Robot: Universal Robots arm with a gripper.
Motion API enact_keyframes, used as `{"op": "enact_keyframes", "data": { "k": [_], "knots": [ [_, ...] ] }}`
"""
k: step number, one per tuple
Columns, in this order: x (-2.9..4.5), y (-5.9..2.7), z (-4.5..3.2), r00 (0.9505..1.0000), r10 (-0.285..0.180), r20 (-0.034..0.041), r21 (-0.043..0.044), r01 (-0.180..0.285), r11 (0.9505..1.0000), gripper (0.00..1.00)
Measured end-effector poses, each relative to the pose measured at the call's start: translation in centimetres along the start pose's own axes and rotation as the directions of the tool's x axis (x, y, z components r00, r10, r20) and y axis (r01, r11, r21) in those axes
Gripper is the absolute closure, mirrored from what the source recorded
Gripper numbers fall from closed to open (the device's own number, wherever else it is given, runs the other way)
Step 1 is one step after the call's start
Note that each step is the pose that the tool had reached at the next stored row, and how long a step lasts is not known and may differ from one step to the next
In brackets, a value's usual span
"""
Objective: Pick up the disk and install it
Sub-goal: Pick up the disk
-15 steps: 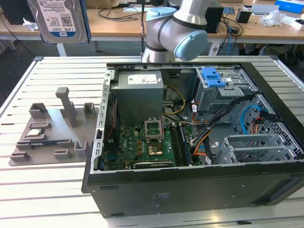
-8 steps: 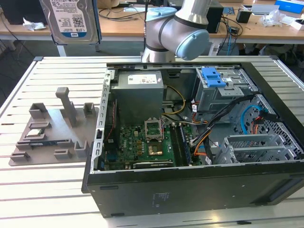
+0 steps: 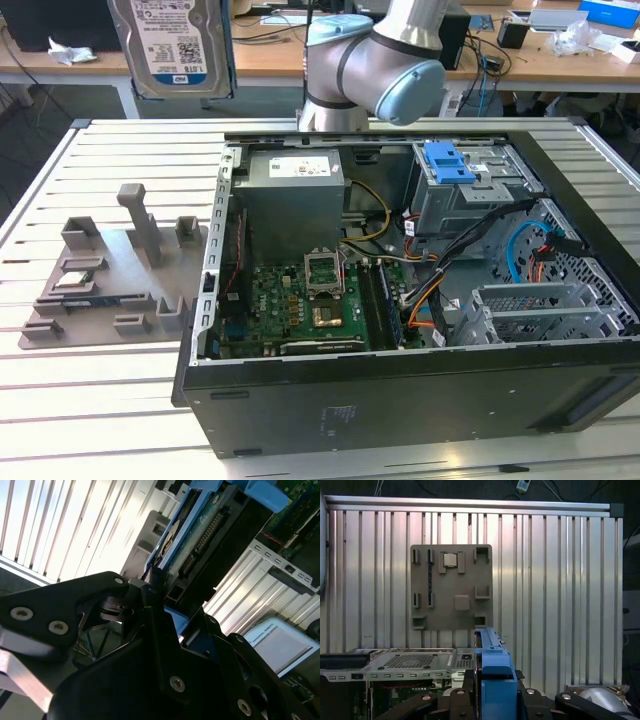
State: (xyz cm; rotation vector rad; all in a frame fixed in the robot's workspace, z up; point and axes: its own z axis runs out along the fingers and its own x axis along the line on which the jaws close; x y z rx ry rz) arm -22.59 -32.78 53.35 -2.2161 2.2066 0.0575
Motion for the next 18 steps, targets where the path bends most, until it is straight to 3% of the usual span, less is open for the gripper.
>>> {"op": "enact_keyframes", "data": {
  "k": [2, 7, 9, 11, 18],
  "knots": [
    [0.07, -0.8, 0.0, 1.0, 0.0, 0.0, -0.0002, 0.0, 1.0, 0.63],
    [0.33, -4.32, 0.0, 1.0, 0.0, 0.0001, -0.0011, 0.0, 1.0, 0.63],
    [0.36, -4.96, 0.0, 1.0, 0.0, 0.0001, -0.0012, 0.0, 1.0, 0.63],
    [0.42, -6.3, -0.01, 1.0, 0.0, 0.0, -0.0015, 0.0, 1.0, 0.63],
    [0.54, -9.38, 0.0, 1.0, 0.0, 0.0001, -0.002, 0.0, 1.0, 0.63]
  ]
}}
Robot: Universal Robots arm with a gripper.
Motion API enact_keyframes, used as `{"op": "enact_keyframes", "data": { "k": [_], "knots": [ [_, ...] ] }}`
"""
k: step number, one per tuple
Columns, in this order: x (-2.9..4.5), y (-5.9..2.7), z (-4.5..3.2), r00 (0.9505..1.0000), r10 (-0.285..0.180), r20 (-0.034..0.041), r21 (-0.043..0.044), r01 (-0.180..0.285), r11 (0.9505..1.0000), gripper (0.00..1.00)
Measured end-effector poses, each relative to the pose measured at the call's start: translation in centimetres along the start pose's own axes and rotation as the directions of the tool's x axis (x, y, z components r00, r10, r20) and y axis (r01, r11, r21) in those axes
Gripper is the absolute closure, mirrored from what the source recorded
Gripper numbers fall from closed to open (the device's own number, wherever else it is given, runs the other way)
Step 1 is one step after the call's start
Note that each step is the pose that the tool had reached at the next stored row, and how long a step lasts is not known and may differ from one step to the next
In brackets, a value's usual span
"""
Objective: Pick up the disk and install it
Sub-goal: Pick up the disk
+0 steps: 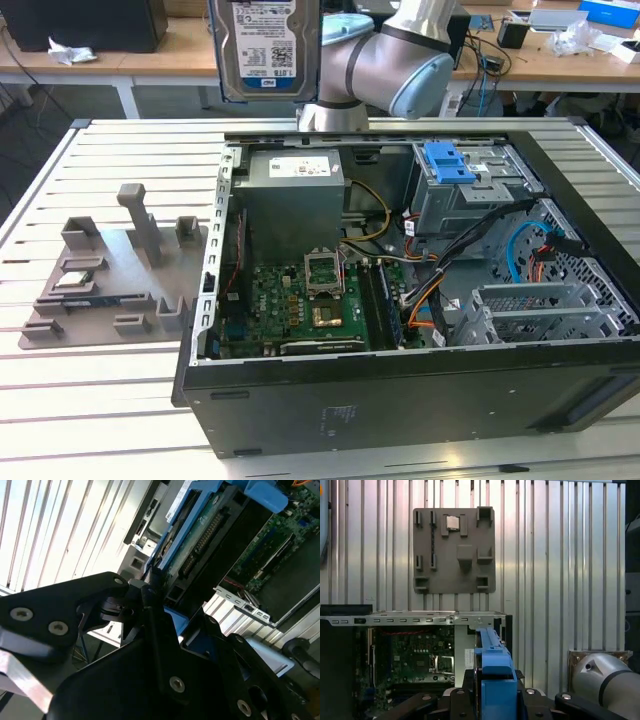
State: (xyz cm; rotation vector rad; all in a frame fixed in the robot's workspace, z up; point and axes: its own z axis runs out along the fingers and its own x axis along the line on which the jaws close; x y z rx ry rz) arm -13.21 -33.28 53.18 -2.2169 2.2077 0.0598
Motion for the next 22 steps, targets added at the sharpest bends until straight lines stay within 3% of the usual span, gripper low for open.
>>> {"op": "enact_keyframes", "data": {
  "k": [3, 10, 15, 22],
  "knots": [
    [0.06, -2.43, -0.02, 1.0, 0.0, 0.0, -0.0006, 0.0, 1.0, 0.63],
    [0.45, -5.52, 0.0, 1.0, 0.0, -0.0001, -0.0014, 0.0, 1.0, 0.63],
    [0.84, -6.28, 0.02, 1.0, 0.0, 0.0001, -0.0013, 0.0, 1.0, 0.63],
    [2.74, -6.64, -0.03, 1.0, 0.0, 0.0, -0.0013, 0.0, 1.0, 0.63]
  ]
}}
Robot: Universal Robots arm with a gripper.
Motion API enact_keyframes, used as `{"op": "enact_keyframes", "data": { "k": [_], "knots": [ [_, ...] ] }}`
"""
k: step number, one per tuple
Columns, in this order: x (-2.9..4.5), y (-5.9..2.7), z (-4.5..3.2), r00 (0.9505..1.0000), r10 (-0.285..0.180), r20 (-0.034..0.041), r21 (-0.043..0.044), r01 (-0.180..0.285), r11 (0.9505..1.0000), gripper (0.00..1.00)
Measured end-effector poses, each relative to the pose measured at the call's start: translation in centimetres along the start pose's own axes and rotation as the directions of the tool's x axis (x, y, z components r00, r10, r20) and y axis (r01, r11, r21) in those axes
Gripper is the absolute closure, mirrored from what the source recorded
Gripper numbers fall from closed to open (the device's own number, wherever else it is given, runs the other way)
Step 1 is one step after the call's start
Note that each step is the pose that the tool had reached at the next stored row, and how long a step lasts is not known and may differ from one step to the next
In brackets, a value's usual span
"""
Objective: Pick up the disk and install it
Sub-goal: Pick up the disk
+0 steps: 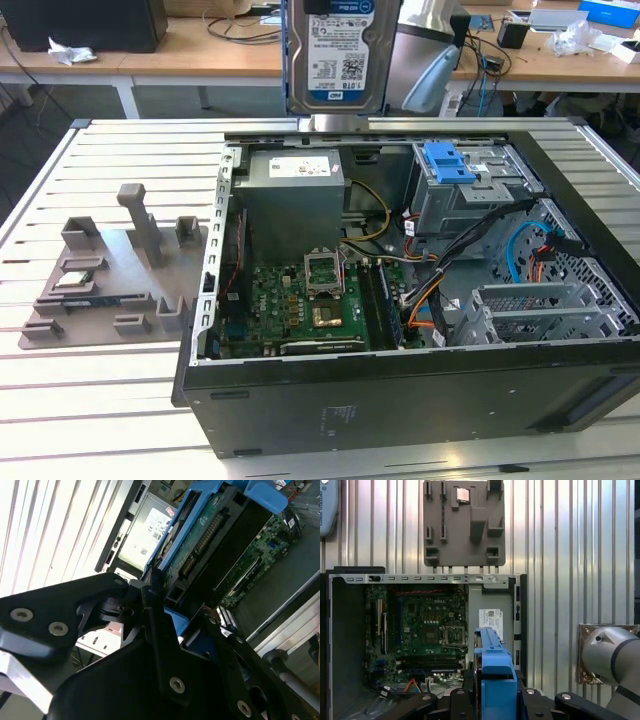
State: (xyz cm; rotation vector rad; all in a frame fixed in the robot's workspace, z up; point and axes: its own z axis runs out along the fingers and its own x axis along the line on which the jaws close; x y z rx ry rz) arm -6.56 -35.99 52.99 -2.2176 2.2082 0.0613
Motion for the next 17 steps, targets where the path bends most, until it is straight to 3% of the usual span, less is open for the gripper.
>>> {"op": "enact_keyframes", "data": {
  "k": [4, 7, 10, 11, 17],
  "knots": [
    [1.0, -0.15, -0.03, 1.0, 0.0, 0.0, -0.0001, 0.0, 1.0, 0.63],
    [2.22, -0.23, -0.04, 1.0, 0.0, -0.0001, -0.0001, 0.0, 1.0, 0.63],
    [4.58, -0.39, -0.04, 1.0, 0.0, 0.0001, 0.0, 0.0, 1.0, 0.63],
    [5.05, -0.44, -0.03, 1.0, 0.0, 0.0002, 0.0, 0.0, 1.0, 0.63],
    [6.35, -0.72, -0.01, 1.0, 0.0, 0.0003, 0.0, 0.0, 1.0, 0.63]
  ]
}}
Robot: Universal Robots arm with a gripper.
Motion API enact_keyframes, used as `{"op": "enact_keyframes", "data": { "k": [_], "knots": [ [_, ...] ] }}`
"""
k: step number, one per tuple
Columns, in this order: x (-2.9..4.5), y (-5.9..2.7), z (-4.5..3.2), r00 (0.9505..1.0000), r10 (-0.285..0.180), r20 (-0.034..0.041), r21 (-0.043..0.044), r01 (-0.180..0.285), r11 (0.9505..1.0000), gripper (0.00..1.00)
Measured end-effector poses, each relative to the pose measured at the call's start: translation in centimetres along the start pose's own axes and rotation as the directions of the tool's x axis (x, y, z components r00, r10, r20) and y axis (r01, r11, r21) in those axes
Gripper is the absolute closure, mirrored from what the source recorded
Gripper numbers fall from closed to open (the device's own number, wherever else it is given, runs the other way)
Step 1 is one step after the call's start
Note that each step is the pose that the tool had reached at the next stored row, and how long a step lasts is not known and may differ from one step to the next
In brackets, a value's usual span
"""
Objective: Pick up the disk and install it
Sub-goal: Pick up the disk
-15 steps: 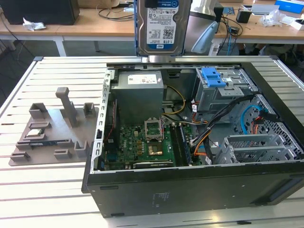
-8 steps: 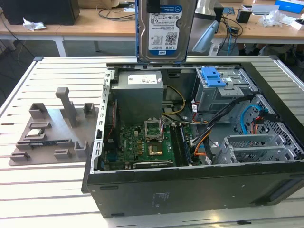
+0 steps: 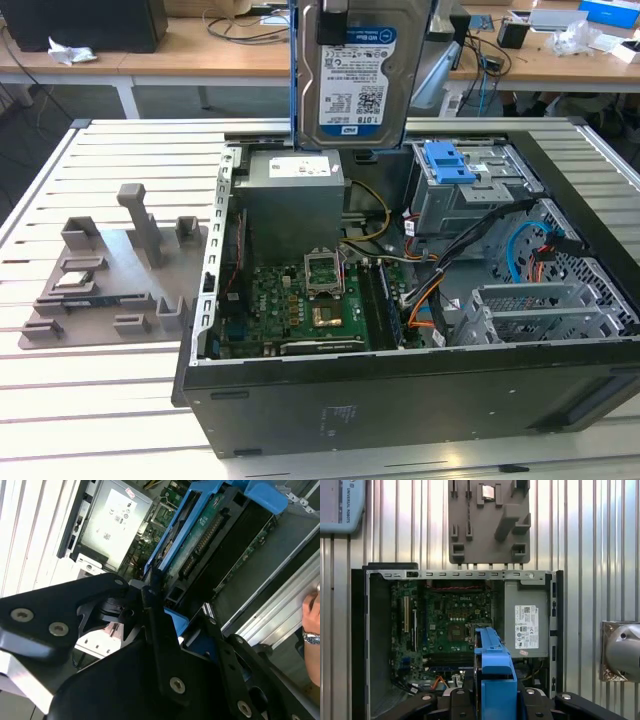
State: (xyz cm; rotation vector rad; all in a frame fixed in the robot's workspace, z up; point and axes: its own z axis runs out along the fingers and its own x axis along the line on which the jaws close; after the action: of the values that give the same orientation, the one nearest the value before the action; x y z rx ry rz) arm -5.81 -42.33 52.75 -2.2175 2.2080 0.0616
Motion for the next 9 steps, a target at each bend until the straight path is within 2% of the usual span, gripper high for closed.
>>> {"op": "enact_keyframes", "data": {
  "k": [9],
  "knots": [
    [1.55, -0.43, 0.01, 1.0, 0.0, -0.0001, 0.0, 0.0, 1.0, 0.63]
  ]
}}
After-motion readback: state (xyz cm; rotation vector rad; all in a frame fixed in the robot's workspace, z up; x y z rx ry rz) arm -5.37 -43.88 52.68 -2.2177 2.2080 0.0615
